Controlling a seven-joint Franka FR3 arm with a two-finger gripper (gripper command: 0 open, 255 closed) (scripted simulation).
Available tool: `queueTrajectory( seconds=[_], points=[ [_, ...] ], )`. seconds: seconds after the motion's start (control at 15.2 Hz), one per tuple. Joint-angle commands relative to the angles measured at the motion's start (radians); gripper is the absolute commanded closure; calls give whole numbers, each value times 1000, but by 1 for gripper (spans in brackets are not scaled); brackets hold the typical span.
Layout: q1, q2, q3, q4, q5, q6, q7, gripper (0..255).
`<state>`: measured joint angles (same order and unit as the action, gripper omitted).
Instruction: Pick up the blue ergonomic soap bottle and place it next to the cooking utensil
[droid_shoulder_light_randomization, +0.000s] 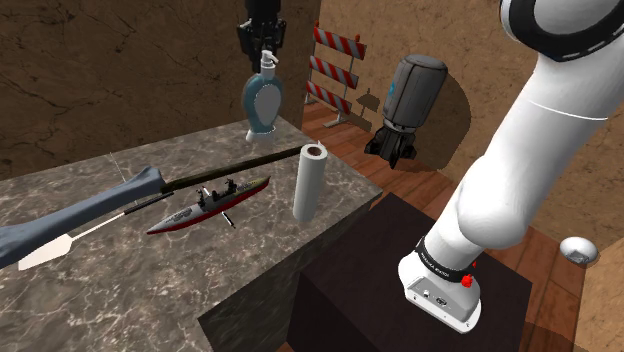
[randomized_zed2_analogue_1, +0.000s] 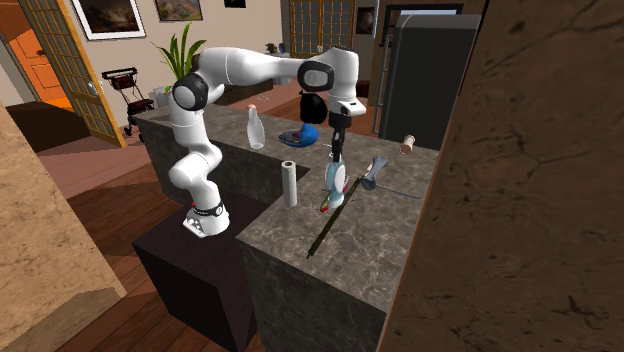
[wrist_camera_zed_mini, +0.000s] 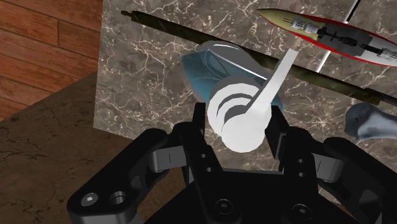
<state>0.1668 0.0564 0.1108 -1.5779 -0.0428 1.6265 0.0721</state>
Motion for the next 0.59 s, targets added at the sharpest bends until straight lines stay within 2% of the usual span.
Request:
queueTrajectory(
  seconds=[0.0, 0.53],
  points=[
    [23, -30, 20, -33, 3, 2, 44, 255],
    [113, -85, 111, -96, 15, 5, 224, 255]
  ],
)
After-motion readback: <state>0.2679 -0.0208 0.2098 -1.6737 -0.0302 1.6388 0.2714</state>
